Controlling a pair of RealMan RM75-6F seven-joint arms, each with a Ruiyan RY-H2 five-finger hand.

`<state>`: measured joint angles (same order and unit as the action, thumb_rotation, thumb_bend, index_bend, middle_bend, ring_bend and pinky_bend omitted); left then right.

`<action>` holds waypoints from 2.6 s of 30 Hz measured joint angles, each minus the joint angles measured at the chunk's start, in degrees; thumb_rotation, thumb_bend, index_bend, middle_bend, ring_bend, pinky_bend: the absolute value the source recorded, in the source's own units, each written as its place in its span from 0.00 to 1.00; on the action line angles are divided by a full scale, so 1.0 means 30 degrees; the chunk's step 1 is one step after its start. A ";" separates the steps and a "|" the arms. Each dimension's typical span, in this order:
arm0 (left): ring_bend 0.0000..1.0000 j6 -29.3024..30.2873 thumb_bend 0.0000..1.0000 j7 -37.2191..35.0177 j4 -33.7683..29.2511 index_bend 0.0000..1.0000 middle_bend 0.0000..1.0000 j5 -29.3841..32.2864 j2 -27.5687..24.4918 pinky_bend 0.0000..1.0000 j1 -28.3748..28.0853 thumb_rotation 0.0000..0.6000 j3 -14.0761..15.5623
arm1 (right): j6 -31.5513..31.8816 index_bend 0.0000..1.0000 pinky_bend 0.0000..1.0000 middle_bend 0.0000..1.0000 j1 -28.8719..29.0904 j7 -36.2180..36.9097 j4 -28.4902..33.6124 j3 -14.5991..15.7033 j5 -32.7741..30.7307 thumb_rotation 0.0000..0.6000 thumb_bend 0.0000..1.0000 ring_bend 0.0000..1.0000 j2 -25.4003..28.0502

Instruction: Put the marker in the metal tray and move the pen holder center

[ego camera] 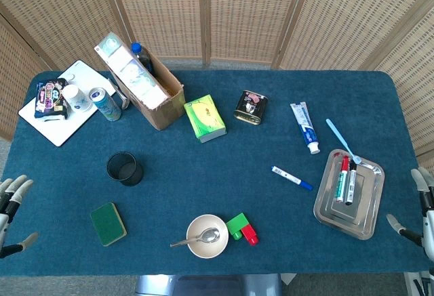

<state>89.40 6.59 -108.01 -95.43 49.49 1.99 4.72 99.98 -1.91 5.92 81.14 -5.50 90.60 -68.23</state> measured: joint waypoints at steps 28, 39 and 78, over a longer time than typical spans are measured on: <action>0.00 0.0347 0.10 -0.2164 0.0107 0.00 0.00 -0.0524 -0.0759 0.03 0.0001 1.00 0.0037 | -0.4778 0.39 0.19 0.00 0.2818 -0.3486 0.3039 0.0304 0.0695 1.00 0.32 0.00 -0.1352; 0.00 0.0272 0.10 -0.2404 0.0174 0.00 0.00 -0.0695 -0.0865 0.03 -0.0018 1.00 0.0140 | -0.7265 0.36 0.20 0.00 0.4781 -0.5878 0.3952 -0.0569 -0.0554 1.00 0.34 0.00 -0.3027; 0.00 -0.0545 0.10 -0.1930 -0.0037 0.00 0.00 -0.0174 -0.0753 0.03 -0.0288 1.00 0.0121 | -1.1102 0.40 0.20 0.00 0.8629 -0.7863 -0.1991 -0.1935 -0.5921 1.00 0.37 0.00 -0.9366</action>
<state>87.77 0.80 -108.12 -95.95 47.24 1.13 5.08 66.68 23.98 -17.67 75.17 -11.31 72.84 -96.33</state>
